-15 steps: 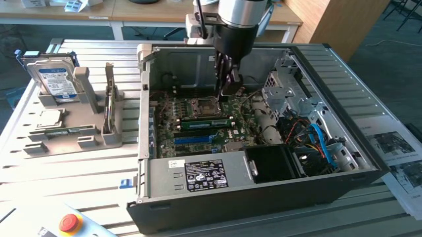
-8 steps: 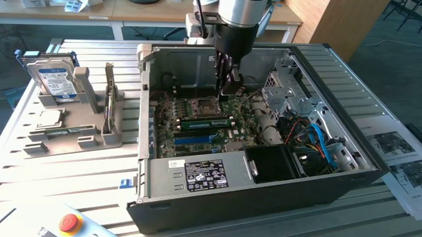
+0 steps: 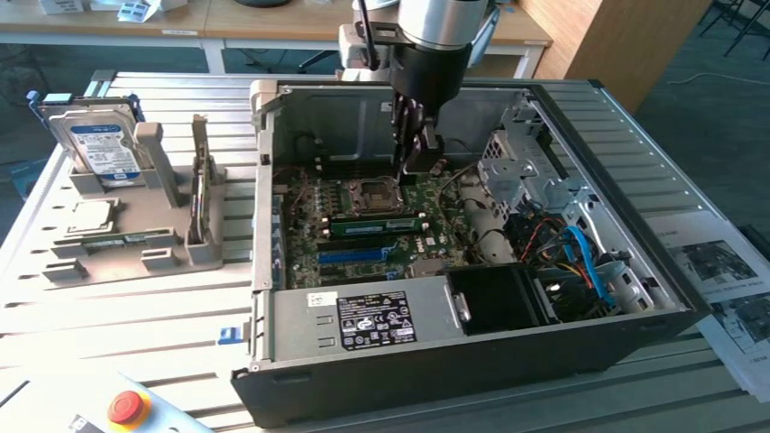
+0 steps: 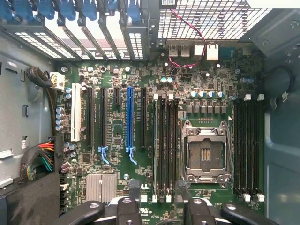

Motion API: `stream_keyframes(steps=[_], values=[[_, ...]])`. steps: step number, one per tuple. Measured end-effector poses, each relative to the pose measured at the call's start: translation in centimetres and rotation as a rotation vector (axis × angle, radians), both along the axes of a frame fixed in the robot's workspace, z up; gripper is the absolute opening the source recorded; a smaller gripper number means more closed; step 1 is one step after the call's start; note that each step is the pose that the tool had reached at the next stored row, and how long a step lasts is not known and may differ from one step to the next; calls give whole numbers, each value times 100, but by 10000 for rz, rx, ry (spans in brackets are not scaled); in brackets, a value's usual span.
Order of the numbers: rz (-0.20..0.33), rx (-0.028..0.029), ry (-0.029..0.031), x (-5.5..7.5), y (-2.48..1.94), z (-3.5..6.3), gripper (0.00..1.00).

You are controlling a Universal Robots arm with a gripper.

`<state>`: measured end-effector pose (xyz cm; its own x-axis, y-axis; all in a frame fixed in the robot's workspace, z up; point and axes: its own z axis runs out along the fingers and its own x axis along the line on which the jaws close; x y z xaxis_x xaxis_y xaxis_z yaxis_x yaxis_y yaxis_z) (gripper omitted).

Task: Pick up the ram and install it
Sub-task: 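Press down the ram until it locks into place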

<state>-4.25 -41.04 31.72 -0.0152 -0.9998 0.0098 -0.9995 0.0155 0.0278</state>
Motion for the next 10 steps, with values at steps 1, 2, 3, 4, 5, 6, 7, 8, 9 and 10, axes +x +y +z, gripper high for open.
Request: stream_keyframes(steps=[1,2,3,4,5,6,7,8,9,10], values=[[0,0,0,0,0,0,41],[0,0,1,0,0,0,35],[0,-1,1,0,0,0,35],[0,0,0,0,0,0,28],[0,0,0,0,0,0,23],[0,0,0,0,0,0,23],[0,0,0,0,0,0,17],[0,0,0,0,0,0,11],[0,0,0,0,0,0,11],[0,0,0,0,0,0,10]])
